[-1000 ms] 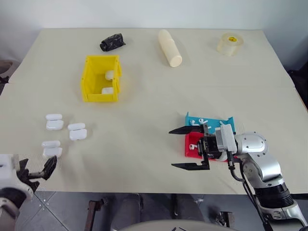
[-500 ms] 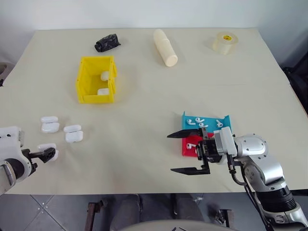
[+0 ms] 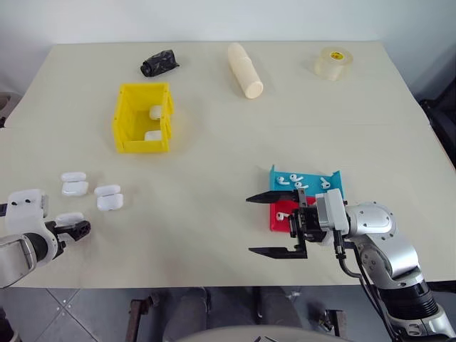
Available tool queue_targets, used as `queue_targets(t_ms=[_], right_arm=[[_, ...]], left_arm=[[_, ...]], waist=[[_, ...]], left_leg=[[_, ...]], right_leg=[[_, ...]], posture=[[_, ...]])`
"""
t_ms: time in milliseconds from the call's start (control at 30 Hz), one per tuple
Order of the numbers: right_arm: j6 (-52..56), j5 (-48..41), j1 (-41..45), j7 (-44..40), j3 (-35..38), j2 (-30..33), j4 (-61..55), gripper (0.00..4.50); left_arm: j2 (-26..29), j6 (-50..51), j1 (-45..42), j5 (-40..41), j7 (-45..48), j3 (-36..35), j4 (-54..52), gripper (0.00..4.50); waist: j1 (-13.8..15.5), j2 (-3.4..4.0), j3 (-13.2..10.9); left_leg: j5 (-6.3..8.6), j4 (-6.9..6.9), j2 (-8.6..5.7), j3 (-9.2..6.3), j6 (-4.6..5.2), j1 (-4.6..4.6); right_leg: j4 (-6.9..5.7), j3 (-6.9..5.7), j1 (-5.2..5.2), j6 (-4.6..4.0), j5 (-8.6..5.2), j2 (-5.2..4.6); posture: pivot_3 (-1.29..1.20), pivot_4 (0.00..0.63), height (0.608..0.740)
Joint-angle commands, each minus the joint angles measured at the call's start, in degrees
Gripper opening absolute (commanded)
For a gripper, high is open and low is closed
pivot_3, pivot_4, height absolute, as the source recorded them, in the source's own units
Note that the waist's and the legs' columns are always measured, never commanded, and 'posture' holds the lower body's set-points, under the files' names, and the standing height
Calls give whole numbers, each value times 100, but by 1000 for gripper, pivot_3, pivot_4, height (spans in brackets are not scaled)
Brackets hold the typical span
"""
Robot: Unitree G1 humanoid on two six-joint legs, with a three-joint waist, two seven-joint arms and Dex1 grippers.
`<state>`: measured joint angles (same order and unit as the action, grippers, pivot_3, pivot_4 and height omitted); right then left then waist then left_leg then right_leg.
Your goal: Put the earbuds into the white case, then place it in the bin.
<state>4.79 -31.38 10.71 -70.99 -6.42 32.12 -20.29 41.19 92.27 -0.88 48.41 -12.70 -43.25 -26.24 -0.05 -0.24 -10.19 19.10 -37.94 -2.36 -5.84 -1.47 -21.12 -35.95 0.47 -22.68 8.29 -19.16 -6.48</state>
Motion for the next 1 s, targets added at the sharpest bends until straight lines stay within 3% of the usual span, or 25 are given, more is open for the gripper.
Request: queue_targets(t_ms=[33, 267, 367, 500, 700, 800, 1000], right_arm=[[-92, 2, 23, 42, -24, -33, -174, 4500], [-127, 46, 66, 54, -65, -85, -101, 4500], [-136, 59, 97, 61, -67, -109, -75, 4500], [-149, 85, 148, 58, -72, -148, -25, 4500], [-237, 116, 233, 0, -39, -144, 163, 4500], [-282, 126, 266, -81, -28, -104, 261, 4500], [-282, 123, 392, -197, 44, -17, 462, 4500]], left_arm=[[-52, 23, 163, 77, -149, -35, 32, 4487], [-11, 23, 217, 186, -94, 27, 214, 4487], [58, 23, 298, 346, -87, 58, 265, 3924], [146, 23, 421, 576, -161, 43, 297, 2834], [233, 23, 822, 839, -53, -397, 85, 2835], [109, -133, 821, 914, 433, -635, -312, 2835], [125, -2369, 1655, 810, 2875, -829, -1196, 2835]], waist=[[-2, 0, 0], [-3, 3, 2], [-7, 6, 3], [-31, 11, 5], [-71, 11, 5], [-92, 12, 4], [-70, 8, 1]], left_leg=[[0, 0, 0, 0, 0, 0], [-1, 0, 1, 1, -1, 3], [-1, 0, 1, 2, -1, 3], [-1, 3, 4, 5, -2, 7], [0, 6, 2, 9, -1, 8], [0, 7, 3, 9, -1, 4], [0, 5, 5, 9, -2, 0]], right_leg=[[0, 0, 0, 0, 0, 0], [-1, 2, 0, 0, 0, 1], [-1, 2, 0, 0, 0, 1], [-2, 6, 0, 0, 0, 1], [1, 11, -1, 0, 0, -1], [2, 10, -4, -1, 0, -2], [8, 5, -3, -2, -1, -8]], posture=[[0, 150, 740], [0, 150, 740], [0, 150, 740], [0, 150, 740], [0, 150, 740], [0, 150, 740], [0, 150, 740]])
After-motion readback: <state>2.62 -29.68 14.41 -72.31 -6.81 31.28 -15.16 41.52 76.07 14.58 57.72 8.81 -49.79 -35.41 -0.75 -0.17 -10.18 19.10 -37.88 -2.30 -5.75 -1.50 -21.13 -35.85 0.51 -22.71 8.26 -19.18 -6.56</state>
